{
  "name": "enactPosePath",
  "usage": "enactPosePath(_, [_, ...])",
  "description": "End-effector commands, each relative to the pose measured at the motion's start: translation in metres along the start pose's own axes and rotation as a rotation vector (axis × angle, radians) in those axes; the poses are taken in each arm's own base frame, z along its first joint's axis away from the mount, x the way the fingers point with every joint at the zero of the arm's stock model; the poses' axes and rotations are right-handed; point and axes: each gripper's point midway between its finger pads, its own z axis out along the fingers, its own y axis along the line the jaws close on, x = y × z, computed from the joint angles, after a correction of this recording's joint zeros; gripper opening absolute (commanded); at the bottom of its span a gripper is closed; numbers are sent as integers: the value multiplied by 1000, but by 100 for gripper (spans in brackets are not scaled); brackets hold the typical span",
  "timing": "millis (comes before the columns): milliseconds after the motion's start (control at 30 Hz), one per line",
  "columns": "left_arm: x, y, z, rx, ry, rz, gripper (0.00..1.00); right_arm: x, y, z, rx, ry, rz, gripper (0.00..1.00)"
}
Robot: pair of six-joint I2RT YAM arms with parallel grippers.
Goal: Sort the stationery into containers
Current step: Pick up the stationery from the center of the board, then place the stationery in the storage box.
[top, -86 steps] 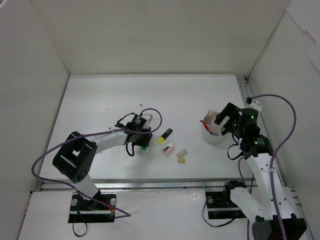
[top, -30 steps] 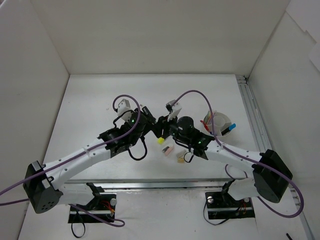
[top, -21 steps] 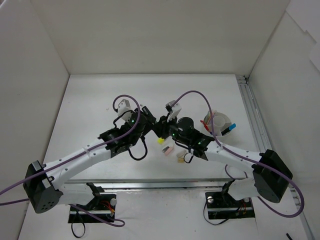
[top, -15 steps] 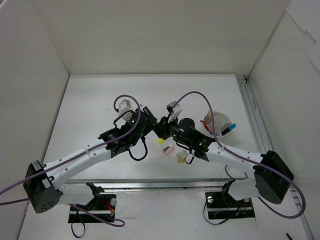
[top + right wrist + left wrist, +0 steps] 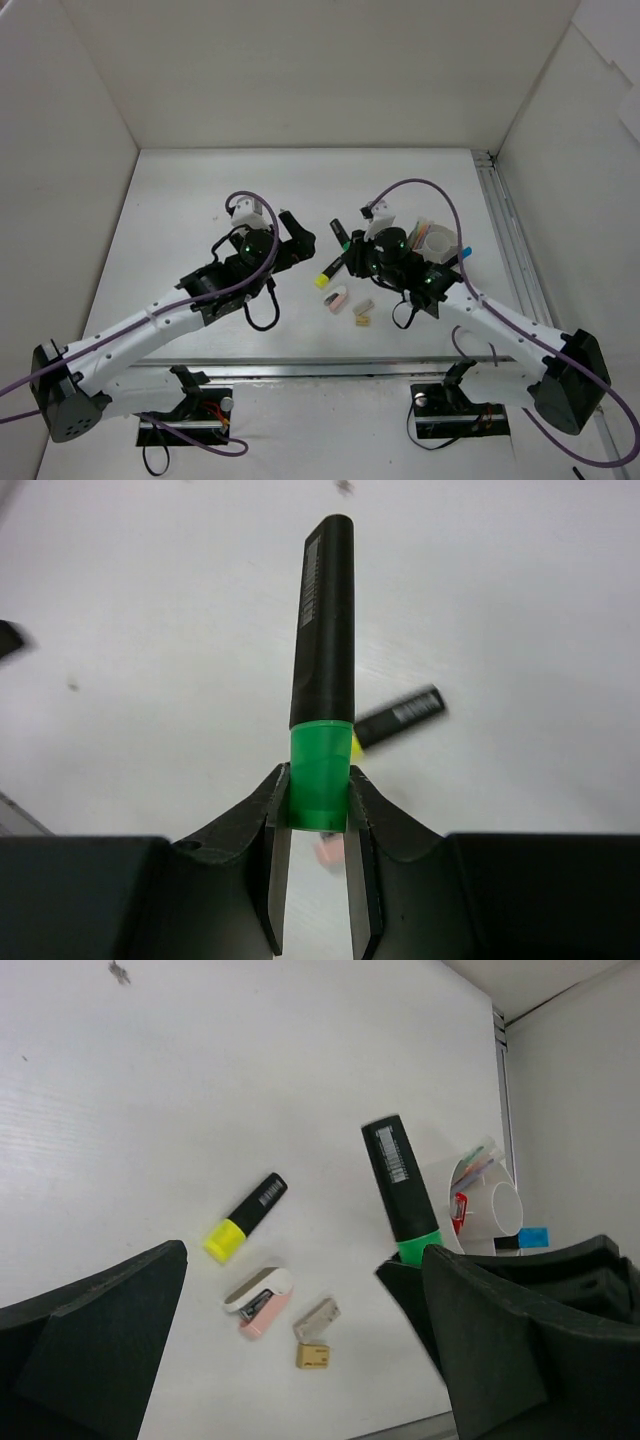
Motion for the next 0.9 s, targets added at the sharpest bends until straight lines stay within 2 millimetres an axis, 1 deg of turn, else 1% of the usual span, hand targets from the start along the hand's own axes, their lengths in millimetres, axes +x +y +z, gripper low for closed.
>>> enactPosePath(0, [-45,-8,-25,36,-134,131,100,1,-47,-43,249,198,41,0])
enactPosePath(33, [-52,-13,-30,67,-158,156,100,1,-57,-52,290,239,57,0])
enactPosePath(67, [-51,-9,-29,79,-155,255,100,-8,-58,-63,307,251,60,0])
enactPosePath(100, [-52,-12,-30,95,-156,282,100,6,-70,-83,365,340,62,0])
enactPosePath(133, [-55,-10,-29,96,-156,304,100,-10,-75,-96,394,316,84,0])
enactPosePath(167, [-55,-10,-29,97,-154,331,100,-11,-79,-109,423,332,98,0])
enactPosePath(200, [-55,-4,-28,74,-148,365,100,-8,-92,-133,492,367,116,0])
enactPosePath(233, [-53,0,-25,55,-139,378,100,-16,-95,-144,518,355,131,0])
enactPosePath(267, [-53,1,-24,44,-137,392,100,-16,-100,-155,553,365,146,0])
enactPosePath(300, [-54,6,-22,24,-131,398,100,-9,-115,-174,638,406,161,0])
enactPosePath(333, [-50,8,-19,18,-118,410,100,-12,-122,-183,683,409,170,0])
enactPosePath(367, [-47,9,-17,20,-107,419,100,-8,-128,-190,723,433,178,0])
enactPosePath(400, [-46,11,-14,15,-100,427,100,2,-137,-200,769,496,203,0])
enactPosePath(433, [-41,12,-13,22,-83,435,100,7,-140,-203,773,533,208,0])
enactPosePath(467, [-41,14,-10,22,-74,437,100,11,-143,-205,785,559,225,0])
enactPosePath(533, [-35,19,-5,31,-26,457,100,17,-155,-210,822,595,274,0])
enactPosePath(567, [-33,22,-3,32,-6,459,100,19,-160,-212,827,614,264,0])
enactPosePath(600, [-29,25,0,33,17,462,100,19,-170,-213,857,611,294,0])
enactPosePath(633, [-25,29,4,35,44,455,100,17,-170,-211,863,610,300,0])
enactPosePath(667, [-20,29,5,48,62,458,100,17,-171,-208,855,614,306,0])
enactPosePath(700, [-20,29,9,61,62,453,100,15,-171,-198,818,604,345,0])
enactPosePath(733, [-17,31,12,67,70,449,100,15,-173,-193,802,597,360,0])
enactPosePath(767, [-10,32,14,92,103,445,100,10,-179,-185,796,562,371,0])
enactPosePath(800, [-6,30,15,110,118,448,100,11,-184,-180,782,564,408,0])
enactPosePath(867, [-3,34,17,105,137,443,100,9,-188,-171,749,565,433,0])
